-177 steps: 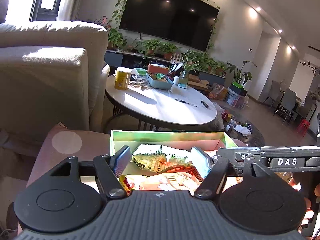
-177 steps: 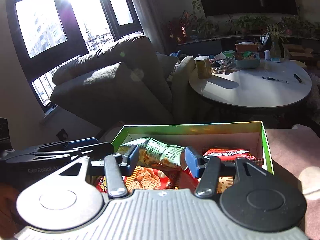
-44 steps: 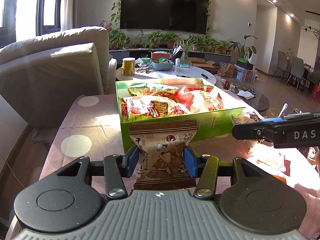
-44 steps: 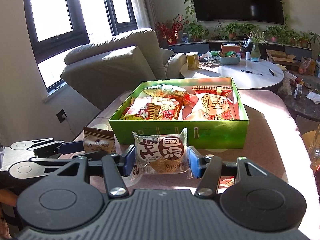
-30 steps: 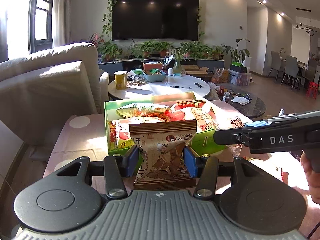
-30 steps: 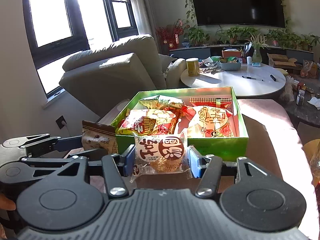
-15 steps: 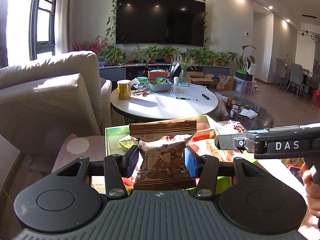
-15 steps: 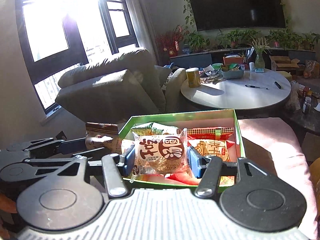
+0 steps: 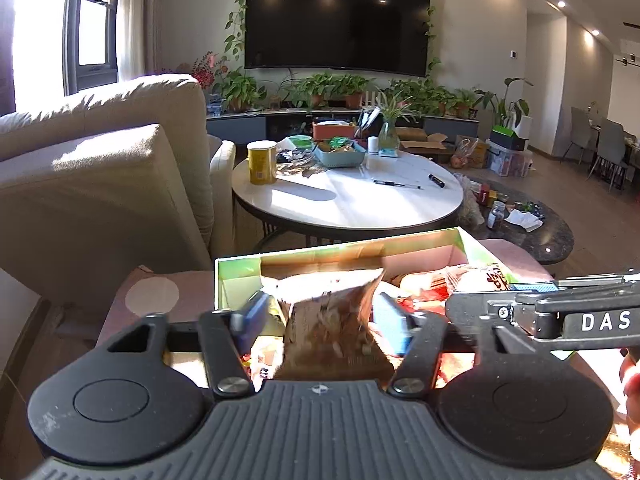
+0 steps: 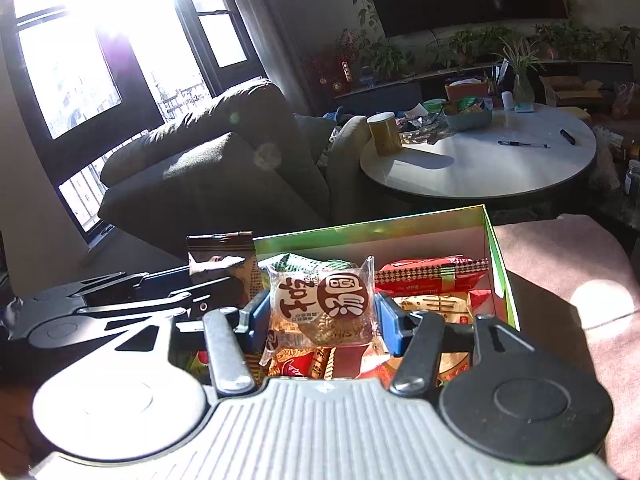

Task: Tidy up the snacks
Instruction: 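Carry both packets over the box and lower them in with both grippers, then open both grippers to drop the packets into the box, then move the right gripper to the orange bag while the left moves to the dark foil packet, then close the right gripper on the orange bag while the left grasps the dark foil packet, then carry both held packets over the green box and lower them in, then open both grippers to release the packets into the box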

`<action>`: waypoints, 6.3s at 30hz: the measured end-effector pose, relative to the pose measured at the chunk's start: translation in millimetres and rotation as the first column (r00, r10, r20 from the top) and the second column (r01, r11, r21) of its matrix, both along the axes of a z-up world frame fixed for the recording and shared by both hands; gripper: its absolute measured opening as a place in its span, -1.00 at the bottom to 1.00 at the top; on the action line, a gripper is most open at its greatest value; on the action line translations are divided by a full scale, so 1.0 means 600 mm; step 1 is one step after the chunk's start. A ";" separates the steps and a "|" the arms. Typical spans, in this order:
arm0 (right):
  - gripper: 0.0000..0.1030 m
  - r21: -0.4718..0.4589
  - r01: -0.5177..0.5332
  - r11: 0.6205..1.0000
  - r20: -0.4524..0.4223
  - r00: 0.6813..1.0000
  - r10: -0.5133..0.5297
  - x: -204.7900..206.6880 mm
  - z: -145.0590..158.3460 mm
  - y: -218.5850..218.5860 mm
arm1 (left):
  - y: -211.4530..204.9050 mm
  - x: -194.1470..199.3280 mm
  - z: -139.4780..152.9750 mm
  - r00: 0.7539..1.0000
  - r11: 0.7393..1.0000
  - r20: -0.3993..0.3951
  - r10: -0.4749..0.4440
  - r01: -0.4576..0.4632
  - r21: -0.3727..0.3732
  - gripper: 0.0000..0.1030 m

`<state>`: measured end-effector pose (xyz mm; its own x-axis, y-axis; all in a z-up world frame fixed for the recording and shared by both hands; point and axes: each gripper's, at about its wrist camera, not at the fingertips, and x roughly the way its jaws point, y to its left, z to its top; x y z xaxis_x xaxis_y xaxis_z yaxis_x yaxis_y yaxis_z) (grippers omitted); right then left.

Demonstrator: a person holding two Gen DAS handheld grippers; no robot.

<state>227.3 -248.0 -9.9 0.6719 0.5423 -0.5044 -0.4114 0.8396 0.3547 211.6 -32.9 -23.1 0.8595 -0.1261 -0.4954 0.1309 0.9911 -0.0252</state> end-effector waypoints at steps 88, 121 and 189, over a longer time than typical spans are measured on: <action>0.44 -0.237 -0.107 0.966 -0.131 0.988 0.077 -0.296 -0.094 -0.070 | -0.069 -0.292 -0.120 0.960 0.986 -0.229 -0.163 0.168 0.005 0.24; 0.42 -0.157 -0.011 0.988 -0.042 0.999 0.004 -0.267 -0.044 -0.057 | -0.055 -0.300 -0.056 0.979 0.986 -0.115 -0.168 0.166 -0.026 -0.14; 0.42 -0.041 0.190 0.981 -0.082 0.978 -0.193 0.109 -0.006 -0.061 | -0.099 0.111 -0.014 0.992 0.995 -0.108 -0.070 0.062 -0.074 0.08</action>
<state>292.8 -284.4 -13.7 0.7155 0.3900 -0.5797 -0.2112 0.9116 0.3526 277.9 -92.4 -31.4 0.7884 -0.2186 -0.5750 0.1884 0.9756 -0.1126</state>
